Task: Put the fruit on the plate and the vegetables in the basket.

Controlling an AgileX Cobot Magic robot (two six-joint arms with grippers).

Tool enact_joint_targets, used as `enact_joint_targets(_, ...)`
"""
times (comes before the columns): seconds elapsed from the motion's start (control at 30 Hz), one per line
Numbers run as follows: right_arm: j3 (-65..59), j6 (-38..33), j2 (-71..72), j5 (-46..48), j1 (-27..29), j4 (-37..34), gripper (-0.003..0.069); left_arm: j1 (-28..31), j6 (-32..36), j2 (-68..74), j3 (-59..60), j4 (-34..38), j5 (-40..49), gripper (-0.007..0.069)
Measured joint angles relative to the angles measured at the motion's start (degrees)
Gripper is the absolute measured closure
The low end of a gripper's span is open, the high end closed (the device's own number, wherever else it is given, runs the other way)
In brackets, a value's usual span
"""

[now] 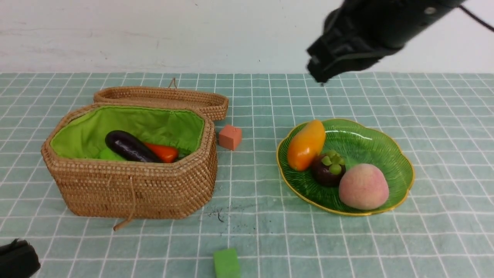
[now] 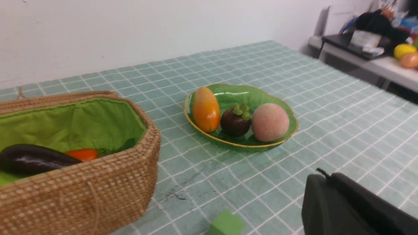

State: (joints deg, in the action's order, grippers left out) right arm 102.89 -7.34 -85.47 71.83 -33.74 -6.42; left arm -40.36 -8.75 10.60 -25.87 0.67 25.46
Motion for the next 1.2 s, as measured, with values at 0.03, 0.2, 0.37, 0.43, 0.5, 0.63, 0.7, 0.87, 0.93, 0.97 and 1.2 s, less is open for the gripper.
enact_joint_targets(0.03, 0.0, 0.0, 0.0, 0.0, 0.0, 0.0, 0.0674, 0.0, 0.0, -0.5, 0.3, 0.4, -0.6, 0.0638)
enact_joint_targets(0.2, -15.6, 9.0, 13.6, 0.1, 0.0, 3.1, 0.0664, 0.0, -0.1, -3.9, 7.8, 2.3, -8.7, 0.0638)
enact_joint_targets(0.37, -30.6, 16.2, 25.3, -0.1, 0.0, 3.5, 0.0659, 0.0, -0.1, -4.1, 11.1, 2.6, -11.6, 0.0638)
enact_joint_targets(0.43, -35.5, 18.2, 29.3, -0.2, 0.0, 3.2, 0.0655, 0.0, -0.1, -4.1, 11.7, 2.7, -11.8, 0.0638)
enact_joint_targets(0.5, -38.1, 18.7, 32.2, 0.1, 0.0, 3.1, 0.0654, 0.0, -0.1, -4.1, 12.0, 2.7, -11.8, 0.0638)
enact_joint_targets(0.63, -41.1, 19.1, 35.8, 0.4, 0.0, 3.1, 0.0651, 0.0, -0.1, -4.1, 12.2, 2.7, -11.7, 0.0638)
enact_joint_targets(0.7, -41.7, 19.1, 37.6, 0.5, 0.0, 3.1, 0.0648, 0.0, -0.1, -4.1, 12.2, 2.7, -11.7, 0.0638)
enact_joint_targets(0.87, -41.8, 19.2, 39.6, 0.5, 0.0, 3.1, 0.0642, 0.0, -0.1, -4.1, 12.2, 2.7, -11.5, 0.0638)
enact_joint_targets(0.93, -41.8, 19.2, 40.3, 0.5, 0.6, 2.9, 0.0642, 0.0, -0.1, -4.1, 12.3, 2.7, -11.3, 0.0638)
enact_joint_targets(0.97, -41.9, 19.2, 40.9, 0.5, 1.7, 2.4, 0.0642, 0.0, -0.1, -4.1, 12.3, 2.7, -11.3, 0.0638)
enact_joint_targets(1.2, -46.8, 15.7, 49.9, -2.8, 14.8, 2.0, 0.0653, 0.0, -0.1, -4.1, 12.3, 2.7, -11.3, 0.0637)
